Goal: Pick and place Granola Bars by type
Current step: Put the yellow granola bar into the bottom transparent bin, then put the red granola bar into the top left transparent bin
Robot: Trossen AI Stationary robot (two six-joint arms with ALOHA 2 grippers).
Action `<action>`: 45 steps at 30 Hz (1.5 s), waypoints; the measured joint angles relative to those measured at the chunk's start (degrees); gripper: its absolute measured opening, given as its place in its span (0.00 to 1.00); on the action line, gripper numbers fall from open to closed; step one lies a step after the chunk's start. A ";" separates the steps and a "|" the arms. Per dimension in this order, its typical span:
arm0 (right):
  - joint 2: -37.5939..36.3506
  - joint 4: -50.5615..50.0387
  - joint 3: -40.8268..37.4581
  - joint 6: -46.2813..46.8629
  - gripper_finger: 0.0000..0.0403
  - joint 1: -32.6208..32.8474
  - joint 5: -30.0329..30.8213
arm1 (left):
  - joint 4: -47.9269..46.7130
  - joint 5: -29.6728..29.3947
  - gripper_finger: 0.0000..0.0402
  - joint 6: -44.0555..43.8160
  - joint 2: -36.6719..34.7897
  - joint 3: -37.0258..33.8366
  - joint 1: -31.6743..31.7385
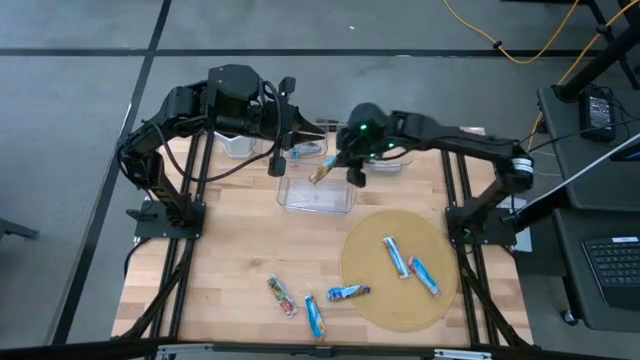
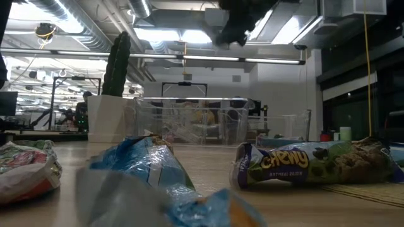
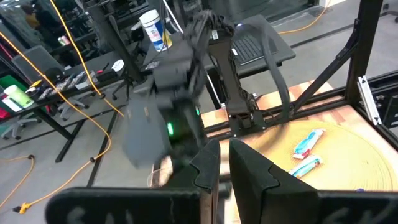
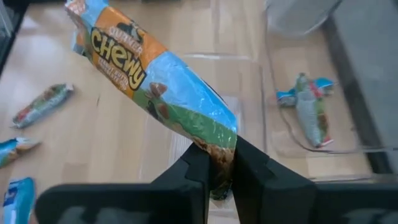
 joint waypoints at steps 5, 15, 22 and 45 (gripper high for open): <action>4.31 2.57 0.04 0.01 0.11 0.66 -0.02 | -0.02 0.02 0.07 0.00 0.00 0.00 0.00; 17.00 3.34 -0.83 -0.11 0.11 0.44 0.02 | 0.00 0.04 0.07 -0.69 0.00 0.00 0.00; 22.25 3.83 -0.87 0.54 0.13 0.59 0.04 | 0.00 0.07 0.07 -1.00 0.00 0.02 0.00; 23.99 3.79 -0.33 0.69 0.36 0.57 3.01 | -0.02 0.04 0.07 -1.01 0.00 0.02 0.00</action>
